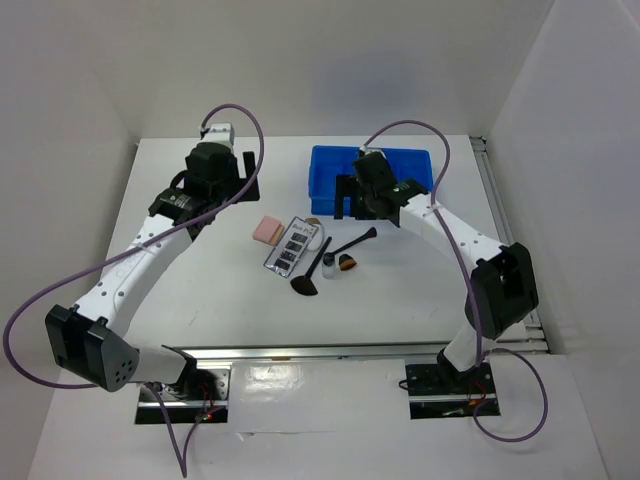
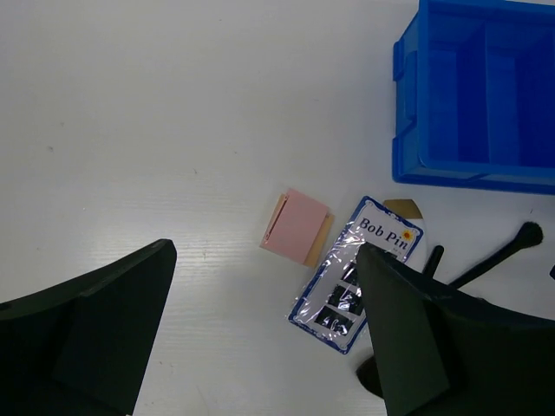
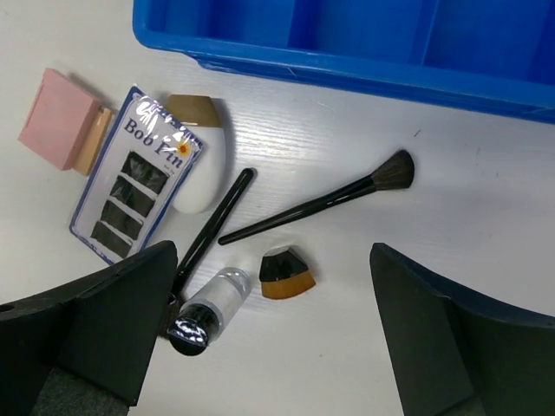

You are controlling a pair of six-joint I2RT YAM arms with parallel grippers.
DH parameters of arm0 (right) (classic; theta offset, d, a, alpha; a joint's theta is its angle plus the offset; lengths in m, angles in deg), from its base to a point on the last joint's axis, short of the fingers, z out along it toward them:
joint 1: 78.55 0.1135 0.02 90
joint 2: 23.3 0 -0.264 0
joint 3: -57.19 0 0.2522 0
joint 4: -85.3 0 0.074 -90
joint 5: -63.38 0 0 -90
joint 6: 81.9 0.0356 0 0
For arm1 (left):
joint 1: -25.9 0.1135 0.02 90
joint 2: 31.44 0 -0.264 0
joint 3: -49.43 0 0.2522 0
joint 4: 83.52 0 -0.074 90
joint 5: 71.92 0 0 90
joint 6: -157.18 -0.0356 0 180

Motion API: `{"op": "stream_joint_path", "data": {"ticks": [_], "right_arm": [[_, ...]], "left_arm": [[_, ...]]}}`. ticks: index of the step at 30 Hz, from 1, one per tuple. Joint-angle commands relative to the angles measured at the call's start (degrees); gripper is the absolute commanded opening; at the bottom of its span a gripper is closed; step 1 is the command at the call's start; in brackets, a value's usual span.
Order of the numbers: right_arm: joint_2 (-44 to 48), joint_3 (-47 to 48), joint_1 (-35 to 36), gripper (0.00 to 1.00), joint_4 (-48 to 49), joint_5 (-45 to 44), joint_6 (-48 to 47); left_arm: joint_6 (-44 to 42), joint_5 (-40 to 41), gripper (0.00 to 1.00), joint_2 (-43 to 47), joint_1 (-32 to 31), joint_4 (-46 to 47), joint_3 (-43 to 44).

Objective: Organize the makeup

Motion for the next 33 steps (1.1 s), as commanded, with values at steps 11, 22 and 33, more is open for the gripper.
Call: {"op": "stream_joint_path", "data": {"ticks": [11, 22, 33], "right_arm": [[11.4, -8.6, 1.9, 1.00, 8.7, 5.6, -5.2], [15.1, -15.4, 6.0, 1.00, 14.6, 4.7, -2.0], [15.3, -22.7, 12.4, 1.00, 20.2, 7.4, -4.5]], "left_arm": [[5.3, 3.6, 1.00, 2.0, -0.1, 0.9, -1.8], [5.4, 1.0, 1.00, -0.8, -0.1, -3.3, 0.7], [4.8, -2.0, 1.00, -1.6, -0.1, -3.8, 0.7]]}}
